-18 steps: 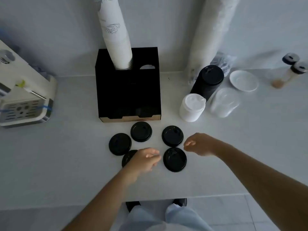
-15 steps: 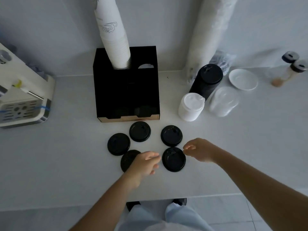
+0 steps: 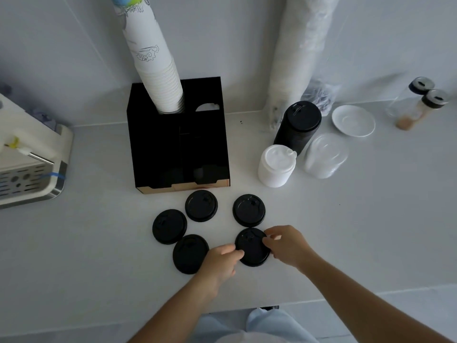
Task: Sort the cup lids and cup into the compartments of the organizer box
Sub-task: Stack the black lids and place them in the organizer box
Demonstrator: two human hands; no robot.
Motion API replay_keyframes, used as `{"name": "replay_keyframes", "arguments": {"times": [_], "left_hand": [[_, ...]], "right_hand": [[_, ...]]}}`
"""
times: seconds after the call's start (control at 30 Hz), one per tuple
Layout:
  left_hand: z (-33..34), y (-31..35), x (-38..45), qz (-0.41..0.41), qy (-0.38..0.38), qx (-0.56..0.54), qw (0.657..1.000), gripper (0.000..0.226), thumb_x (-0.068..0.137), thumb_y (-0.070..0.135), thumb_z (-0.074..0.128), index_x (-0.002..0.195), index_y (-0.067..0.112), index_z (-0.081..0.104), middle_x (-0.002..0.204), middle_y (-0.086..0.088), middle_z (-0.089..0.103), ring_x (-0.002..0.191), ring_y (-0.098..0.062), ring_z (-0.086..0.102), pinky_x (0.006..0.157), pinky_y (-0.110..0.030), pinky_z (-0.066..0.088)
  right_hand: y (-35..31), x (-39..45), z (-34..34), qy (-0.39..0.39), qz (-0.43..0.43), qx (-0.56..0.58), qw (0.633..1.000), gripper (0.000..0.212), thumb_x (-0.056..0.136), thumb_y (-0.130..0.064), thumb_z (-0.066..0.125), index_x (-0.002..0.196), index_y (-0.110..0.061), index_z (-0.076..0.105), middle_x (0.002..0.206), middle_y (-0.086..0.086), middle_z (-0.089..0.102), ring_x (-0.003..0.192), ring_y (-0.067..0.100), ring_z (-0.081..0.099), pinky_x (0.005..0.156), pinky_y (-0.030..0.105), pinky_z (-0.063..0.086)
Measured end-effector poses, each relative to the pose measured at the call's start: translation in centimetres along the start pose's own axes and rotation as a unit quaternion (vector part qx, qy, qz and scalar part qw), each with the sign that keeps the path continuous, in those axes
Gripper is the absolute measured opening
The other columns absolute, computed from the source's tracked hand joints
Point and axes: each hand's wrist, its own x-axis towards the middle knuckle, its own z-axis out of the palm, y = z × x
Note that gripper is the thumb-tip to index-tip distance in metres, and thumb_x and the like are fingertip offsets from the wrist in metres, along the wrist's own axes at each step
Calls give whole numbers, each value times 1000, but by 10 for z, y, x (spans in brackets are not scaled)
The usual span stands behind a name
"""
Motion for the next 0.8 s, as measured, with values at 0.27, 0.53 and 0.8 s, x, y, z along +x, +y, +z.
{"name": "replay_keyframes", "arguments": {"times": [0.27, 0.53, 0.8], "left_hand": [[3, -3, 1, 94, 75, 85, 989, 46, 84, 25, 68, 128, 15, 59, 127, -3, 62, 110, -14, 61, 99, -35, 50], [-7, 43, 15, 189, 100, 155, 964, 39, 87, 16, 65, 126, 25, 62, 103, 10, 70, 85, 4, 64, 60, -1, 44], [-2, 77, 50, 212, 123, 251, 936, 39, 90, 14, 61, 129, 15, 61, 123, -3, 67, 103, -8, 61, 86, -14, 44]], "right_hand": [[9, -8, 6, -2, 11, 128, 992, 10, 85, -23, 66, 93, -17, 67, 97, 1, 72, 68, 20, 69, 72, 39, 61], [-10, -2, -4, 42, 24, 250, 967, 19, 87, -20, 67, 103, -15, 58, 85, 10, 70, 61, 25, 72, 63, 37, 61], [-18, 20, -6, 49, 61, 300, 951, 18, 86, -18, 68, 102, -13, 65, 82, 15, 74, 68, 23, 71, 73, 39, 64]]}}
